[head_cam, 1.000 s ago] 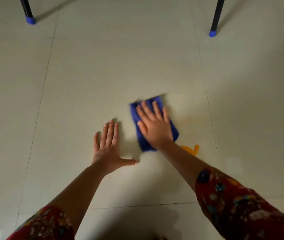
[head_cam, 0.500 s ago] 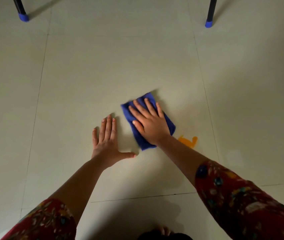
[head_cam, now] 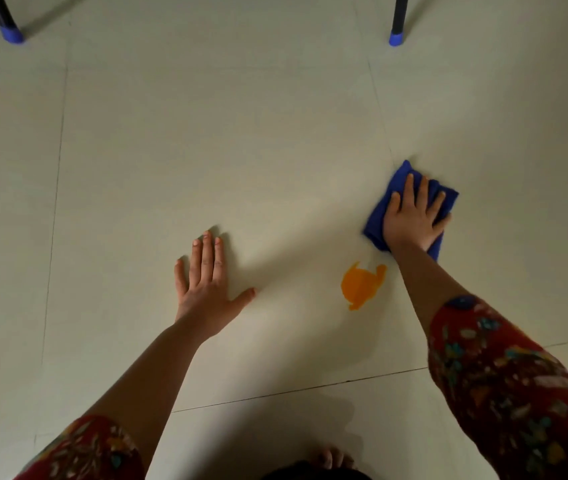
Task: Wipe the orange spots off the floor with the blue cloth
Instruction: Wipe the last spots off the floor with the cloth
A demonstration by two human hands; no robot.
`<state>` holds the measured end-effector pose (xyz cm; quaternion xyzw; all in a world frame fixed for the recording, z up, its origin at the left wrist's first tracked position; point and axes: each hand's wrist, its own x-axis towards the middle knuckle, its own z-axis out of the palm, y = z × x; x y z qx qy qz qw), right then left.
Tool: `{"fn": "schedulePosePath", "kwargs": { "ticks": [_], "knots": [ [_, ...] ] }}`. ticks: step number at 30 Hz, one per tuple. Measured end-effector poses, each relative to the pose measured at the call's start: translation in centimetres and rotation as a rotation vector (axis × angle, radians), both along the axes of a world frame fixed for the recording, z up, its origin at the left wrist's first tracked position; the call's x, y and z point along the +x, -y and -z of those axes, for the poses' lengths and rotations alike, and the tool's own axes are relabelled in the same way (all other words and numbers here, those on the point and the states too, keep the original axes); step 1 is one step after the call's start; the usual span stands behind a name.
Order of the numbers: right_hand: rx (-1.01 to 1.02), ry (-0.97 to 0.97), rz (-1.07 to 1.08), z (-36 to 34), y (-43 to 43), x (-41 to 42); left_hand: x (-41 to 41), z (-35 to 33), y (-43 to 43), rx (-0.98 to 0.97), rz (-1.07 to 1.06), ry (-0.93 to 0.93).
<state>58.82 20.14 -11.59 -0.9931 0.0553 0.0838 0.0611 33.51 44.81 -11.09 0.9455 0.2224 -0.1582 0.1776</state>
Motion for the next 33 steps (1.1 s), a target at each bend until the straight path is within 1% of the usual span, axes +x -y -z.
{"fn": "schedulePosePath", "kwargs": {
  "ticks": [1,2,4,7,9,10,11,12,13,15,16,17,19,22,24,26,28,30,32,33],
  "knots": [
    [0.013,0.001,-0.016,-0.1,-1.9,0.7,0.0,0.1,0.0,-0.009,-0.002,0.001],
    [0.022,0.005,-0.084,-0.2,-4.2,1.1,-0.1,0.2,-0.1,-0.019,-0.005,0.003],
    [0.020,0.024,-0.341,-0.3,-9.7,0.7,-0.1,0.4,-0.1,-0.028,-0.015,0.014],
    [0.015,0.013,-0.706,-0.2,-16.4,-3.8,-0.2,0.6,-0.2,-0.017,-0.033,0.042],
    [0.069,0.017,-0.922,-0.3,-16.3,-8.3,-0.2,0.6,-0.1,-0.033,-0.050,0.051],
    [0.092,0.011,-1.014,-0.2,-14.7,-9.9,-0.2,0.6,-0.1,-0.039,-0.052,0.053],
    [0.070,0.007,-1.067,0.2,-12.2,-10.3,-0.2,0.7,-0.2,-0.038,-0.051,0.054],
    [0.034,0.026,-1.075,0.5,-9.7,-9.4,-0.2,0.7,-0.2,-0.029,-0.047,0.060],
    [0.000,0.052,-1.014,1.0,-7.1,-7.4,-0.2,0.7,-0.2,-0.019,-0.043,0.065],
    [-0.053,0.058,-0.705,0.7,-1.5,-2.7,-0.3,0.7,0.0,-0.011,-0.034,0.063],
    [-0.059,0.025,-0.534,0.2,1.3,-0.9,-0.4,0.7,0.0,-0.009,-0.034,0.065],
    [-0.053,0.000,-0.423,-0.2,3.8,-0.1,-0.4,0.7,0.1,-0.005,-0.032,0.068],
    [-0.020,0.006,-0.328,-0.6,6.6,-1.9,-0.4,0.7,0.1,0.009,-0.020,0.076],
    [-0.021,0.010,-0.261,-0.1,7.4,-9.7,-0.5,0.9,0.3,0.030,-0.024,0.091],
    [0.016,-0.010,-0.247,0.0,6.7,-12.9,-0.4,1.0,0.3,0.040,-0.019,0.082],
    [0.054,-0.009,-0.220,0.1,5.1,-12.2,-0.4,1.1,0.2,0.046,-0.017,0.080],
    [0.036,-0.008,-0.217,0.1,2.4,-10.7,-0.4,1.2,0.4,0.057,-0.017,0.095],
    [0.030,0.036,-0.374,0.4,-0.7,-12.2,-0.5,1.2,0.4,0.065,-0.023,0.102],
    [0.020,0.020,-0.653,0.5,-1.4,-16.7,-0.5,1.1,0.4,0.071,-0.025,0.099],
    [0.016,0.004,-0.760,0.4,-0.2,-18.3,-0.4,1.0,0.4,0.074,-0.018,0.088]
  ]
}}
